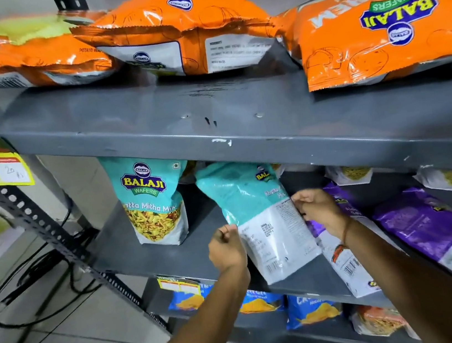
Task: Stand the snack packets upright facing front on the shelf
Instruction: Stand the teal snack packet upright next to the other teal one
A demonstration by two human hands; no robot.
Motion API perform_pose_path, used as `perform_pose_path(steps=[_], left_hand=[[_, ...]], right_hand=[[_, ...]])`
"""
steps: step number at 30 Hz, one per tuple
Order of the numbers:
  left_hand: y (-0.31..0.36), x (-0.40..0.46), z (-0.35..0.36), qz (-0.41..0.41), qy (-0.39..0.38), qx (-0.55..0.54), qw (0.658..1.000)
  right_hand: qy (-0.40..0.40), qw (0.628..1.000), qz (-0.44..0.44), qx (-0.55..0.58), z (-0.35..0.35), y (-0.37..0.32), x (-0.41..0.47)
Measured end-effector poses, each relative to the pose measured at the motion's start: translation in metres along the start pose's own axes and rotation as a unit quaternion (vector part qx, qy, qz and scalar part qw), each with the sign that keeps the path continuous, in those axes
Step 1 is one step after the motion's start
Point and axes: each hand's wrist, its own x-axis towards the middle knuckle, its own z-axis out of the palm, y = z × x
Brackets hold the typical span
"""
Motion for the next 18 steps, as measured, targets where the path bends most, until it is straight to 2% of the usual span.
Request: perform_pose_path(steps=[4, 8, 12, 14, 18], left_hand=[[0.026, 0.013, 0.002, 0.148, -0.041, 0.01, 0.988], [0.046, 0.029, 0.008, 0.292, -0.079, 0.029, 0.953], [0.043, 0.04, 0.009, 0.339, -0.104, 0.069, 0.932], [0.033, 0.046, 0.006, 0.346, -0.111, 0.115, 0.925], [0.024, 0.055, 0.007, 0.35, -0.143, 0.167, 0.91]], right_hand=[[0.103, 0.989, -0.102, 0.039, -0.004, -0.002, -0.014], [0.201, 0.965, -0.165, 0.008, 0.002, 0.006, -0.022], [0.235, 0.953, -0.189, -0.041, 0.014, 0.024, -0.034], [0.215, 0.957, -0.181, -0.072, 0.019, 0.036, -0.038], [0.202, 0.965, -0.159, -0.057, 0.016, 0.043, -0.039]])
